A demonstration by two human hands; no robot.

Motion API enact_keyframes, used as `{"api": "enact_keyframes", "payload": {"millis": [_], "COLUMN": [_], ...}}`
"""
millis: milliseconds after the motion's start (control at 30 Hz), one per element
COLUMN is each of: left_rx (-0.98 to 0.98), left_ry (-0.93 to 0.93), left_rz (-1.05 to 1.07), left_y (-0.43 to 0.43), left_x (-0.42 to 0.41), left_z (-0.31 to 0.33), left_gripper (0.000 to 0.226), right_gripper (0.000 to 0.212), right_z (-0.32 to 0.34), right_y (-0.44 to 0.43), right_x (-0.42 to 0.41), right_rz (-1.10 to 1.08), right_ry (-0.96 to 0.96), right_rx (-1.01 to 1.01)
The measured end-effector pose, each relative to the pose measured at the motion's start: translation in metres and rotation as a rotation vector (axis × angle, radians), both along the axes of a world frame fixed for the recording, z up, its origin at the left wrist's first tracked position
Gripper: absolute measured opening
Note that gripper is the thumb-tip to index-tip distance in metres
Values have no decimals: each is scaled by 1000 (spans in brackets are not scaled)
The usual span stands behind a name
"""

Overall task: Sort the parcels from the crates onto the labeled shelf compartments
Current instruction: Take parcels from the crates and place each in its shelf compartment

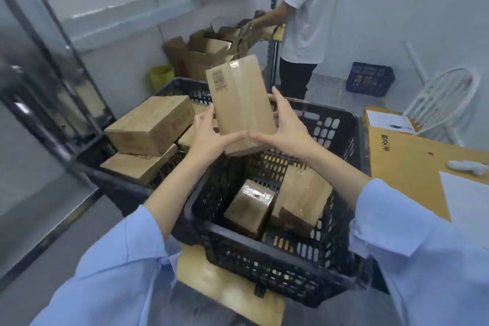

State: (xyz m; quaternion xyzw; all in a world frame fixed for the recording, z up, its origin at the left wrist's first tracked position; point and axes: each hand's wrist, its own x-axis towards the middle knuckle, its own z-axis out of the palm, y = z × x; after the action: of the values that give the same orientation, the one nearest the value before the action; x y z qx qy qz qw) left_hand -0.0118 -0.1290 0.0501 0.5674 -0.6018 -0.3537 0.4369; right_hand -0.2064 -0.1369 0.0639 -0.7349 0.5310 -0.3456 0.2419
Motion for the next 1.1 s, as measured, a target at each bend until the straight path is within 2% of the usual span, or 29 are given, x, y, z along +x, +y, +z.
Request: {"api": "enact_keyframes", "payload": {"millis": [133, 300, 367, 533, 633, 733, 900, 1100], "left_rx": [3, -67, -95, -104, -84, -154, -137, -171], "left_ry": [149, 276, 247, 252, 104, 40, -10, -77], "left_rz": [117, 267, 328, 523, 641, 736, 871, 1017], "left_y": [36, 88, 114, 181, 224, 269, 334, 395], "left_x": [22, 54, 72, 117, 142, 160, 188, 212], "left_z": [16, 33, 33, 28, 28, 30, 24, 21], "left_gripper": [105, 89, 89, 115, 105, 91, 84, 99], "right_gripper": [113, 96, 92, 86, 100, 107, 97, 83], "right_z": [23, 42, 40, 30, 26, 19, 15, 14], "right_y": [1, 28, 42, 79, 104, 127, 171, 214], "right_x": [30, 66, 87, 146, 180, 216, 265, 309], "right_rz": [54, 252, 323, 525, 668, 786, 949, 1122], "right_ry": [187, -12, -44, -118, -137, -98, -175, -187], "right_rx": [-136, -94, -84, -32, -7, 5, 91, 130]}}
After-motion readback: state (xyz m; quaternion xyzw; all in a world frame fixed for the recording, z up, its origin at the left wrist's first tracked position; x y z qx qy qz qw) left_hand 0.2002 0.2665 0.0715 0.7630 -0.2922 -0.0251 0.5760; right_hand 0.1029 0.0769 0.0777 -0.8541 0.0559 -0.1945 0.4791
